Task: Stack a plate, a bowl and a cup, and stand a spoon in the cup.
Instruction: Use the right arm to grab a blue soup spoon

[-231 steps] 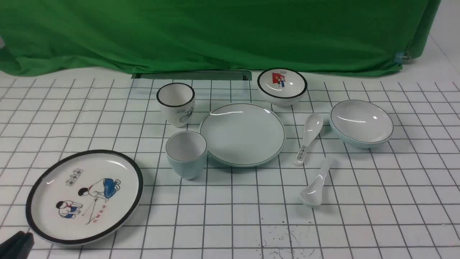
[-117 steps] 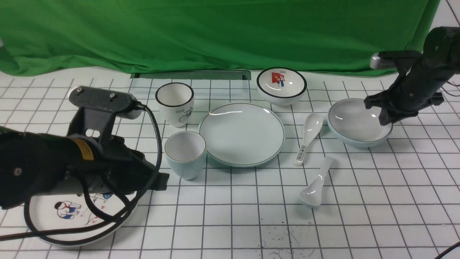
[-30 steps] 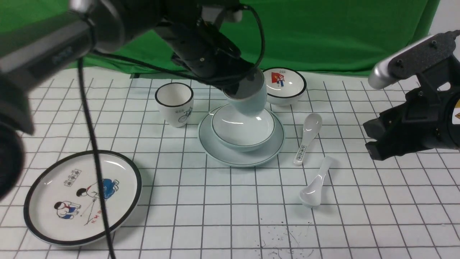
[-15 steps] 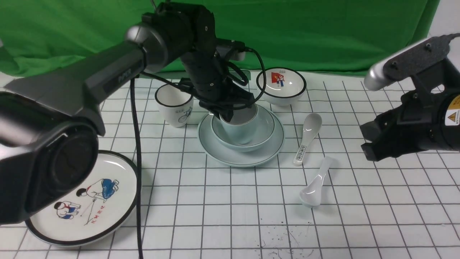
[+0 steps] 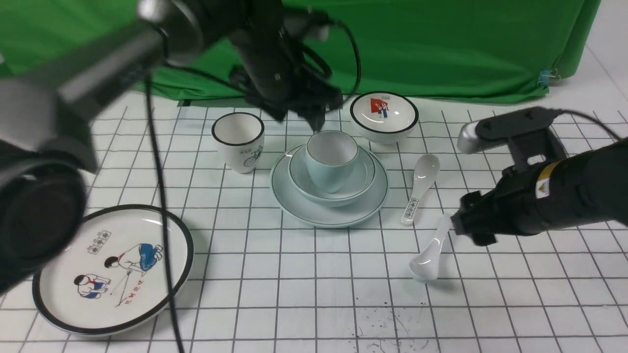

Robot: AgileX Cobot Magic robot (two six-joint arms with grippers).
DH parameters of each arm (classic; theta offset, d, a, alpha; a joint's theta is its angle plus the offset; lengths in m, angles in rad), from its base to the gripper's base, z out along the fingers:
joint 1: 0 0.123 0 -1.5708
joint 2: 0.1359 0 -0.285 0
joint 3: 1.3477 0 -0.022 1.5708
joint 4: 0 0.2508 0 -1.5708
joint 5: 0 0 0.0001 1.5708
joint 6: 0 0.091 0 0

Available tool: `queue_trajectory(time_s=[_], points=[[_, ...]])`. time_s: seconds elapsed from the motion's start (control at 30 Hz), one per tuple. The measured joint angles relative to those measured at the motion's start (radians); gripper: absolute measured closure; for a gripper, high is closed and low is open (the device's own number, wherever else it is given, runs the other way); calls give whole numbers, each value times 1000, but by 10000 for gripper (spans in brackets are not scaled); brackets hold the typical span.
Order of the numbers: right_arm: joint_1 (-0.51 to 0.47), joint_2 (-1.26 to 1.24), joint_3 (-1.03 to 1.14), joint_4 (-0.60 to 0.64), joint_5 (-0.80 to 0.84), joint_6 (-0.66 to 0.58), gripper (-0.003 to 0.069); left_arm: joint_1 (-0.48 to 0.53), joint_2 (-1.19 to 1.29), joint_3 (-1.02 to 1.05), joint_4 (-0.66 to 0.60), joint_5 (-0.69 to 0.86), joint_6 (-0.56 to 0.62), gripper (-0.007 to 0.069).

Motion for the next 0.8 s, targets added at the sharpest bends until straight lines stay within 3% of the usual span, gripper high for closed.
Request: queue_trajectory(time_s=[0.23, 0.37, 0.53, 0.67, 0.73, 0.77, 0.8], points=[[-15, 168, -142, 19, 11, 134, 89, 0, -326, 81, -38, 40, 39, 187], [-17, 244, -205, 27, 26, 184, 89, 0, -520, 268, -49, -14, 54, 244], [-17, 343, -248, 27, 42, 227, 153, 0, -824, 648, 9, -123, 35, 337], [-11, 386, -251, 27, 68, 217, 246, 0, -1002, 948, 33, -196, 20, 392], [0, 388, -252, 21, 64, 170, 337, 0, -1085, 1063, 45, -214, 20, 403], [1, 388, -253, 21, 64, 165, 337, 0, -1092, 1072, 47, -215, 20, 403], [7, 389, -256, 27, 65, 120, 431, 0, -1136, 1122, 59, -219, 20, 404]])
